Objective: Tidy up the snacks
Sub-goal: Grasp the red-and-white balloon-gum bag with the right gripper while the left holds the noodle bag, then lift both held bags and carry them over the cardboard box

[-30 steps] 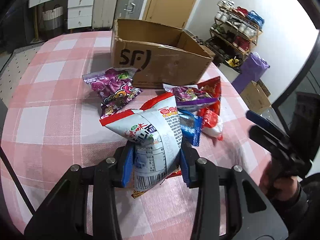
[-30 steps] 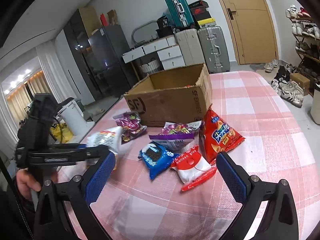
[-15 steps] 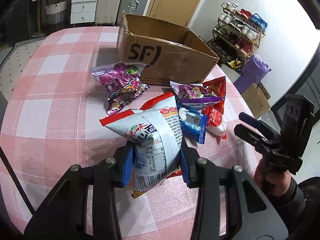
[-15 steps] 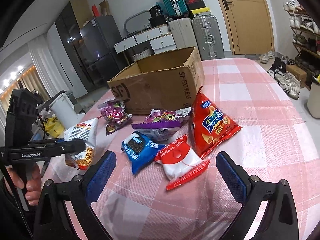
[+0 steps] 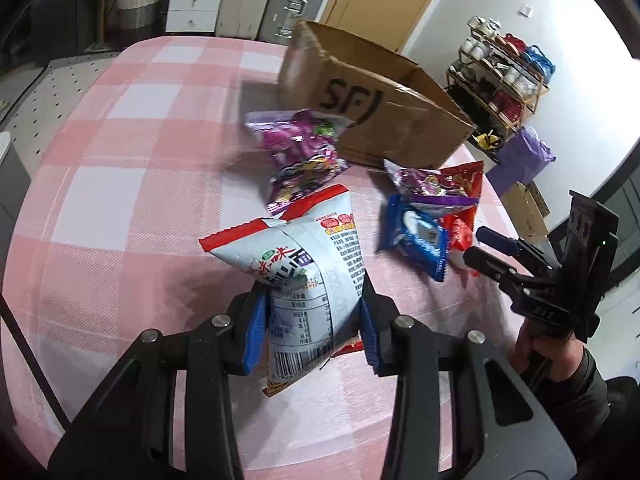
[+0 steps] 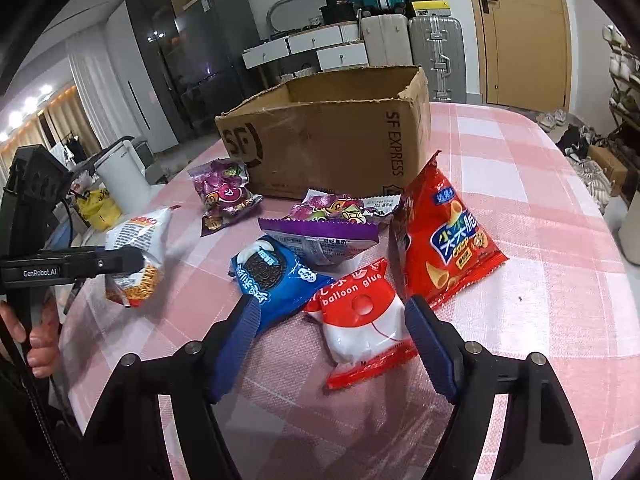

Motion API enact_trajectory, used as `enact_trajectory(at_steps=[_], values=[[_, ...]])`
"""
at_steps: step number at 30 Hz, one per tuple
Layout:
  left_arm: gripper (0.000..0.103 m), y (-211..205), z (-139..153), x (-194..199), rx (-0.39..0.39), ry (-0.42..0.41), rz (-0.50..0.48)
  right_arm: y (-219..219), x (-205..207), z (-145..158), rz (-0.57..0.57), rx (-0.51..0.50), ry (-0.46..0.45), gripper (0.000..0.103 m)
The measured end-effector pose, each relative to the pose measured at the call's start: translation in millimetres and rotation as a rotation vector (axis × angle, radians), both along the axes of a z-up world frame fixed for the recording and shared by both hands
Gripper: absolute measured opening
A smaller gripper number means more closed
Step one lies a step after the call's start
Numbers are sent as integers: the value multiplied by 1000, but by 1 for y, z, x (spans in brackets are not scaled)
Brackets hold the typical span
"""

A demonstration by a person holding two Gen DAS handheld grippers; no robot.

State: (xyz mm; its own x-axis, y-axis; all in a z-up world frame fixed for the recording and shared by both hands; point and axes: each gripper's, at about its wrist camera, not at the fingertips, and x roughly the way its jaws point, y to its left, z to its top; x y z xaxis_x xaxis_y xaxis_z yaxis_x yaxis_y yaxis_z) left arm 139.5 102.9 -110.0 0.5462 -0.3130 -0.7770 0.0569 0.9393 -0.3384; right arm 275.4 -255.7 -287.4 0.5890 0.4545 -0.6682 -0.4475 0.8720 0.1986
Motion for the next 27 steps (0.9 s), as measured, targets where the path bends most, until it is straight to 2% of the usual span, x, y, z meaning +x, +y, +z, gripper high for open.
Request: enact_trajectory(at_steps=[6,7,8,10,15,18,27], values=[[36,7,-1,-6,-10,0,18,1,8,-6,-13,-52,39,64],[36,7,0,-7,-12,-1,17,2,10,-10,-5,-53,57,55],[36,7,0,-9,-14,-2,16,3,11,-14,5,-55,81,52],[36,7,2,-12,-15,-5,18,3,10,-15,11,-42,70,45],[36,8,8,-22,-8,-12,20,-3,7,-15,-13,11,77,43],[36,11,14,-28,1,-23,25,-15,0,-3,-50,76,40,43],[36,1,43,-44,59,-89,15,-17,-29,45,-33,121,-75,43]])
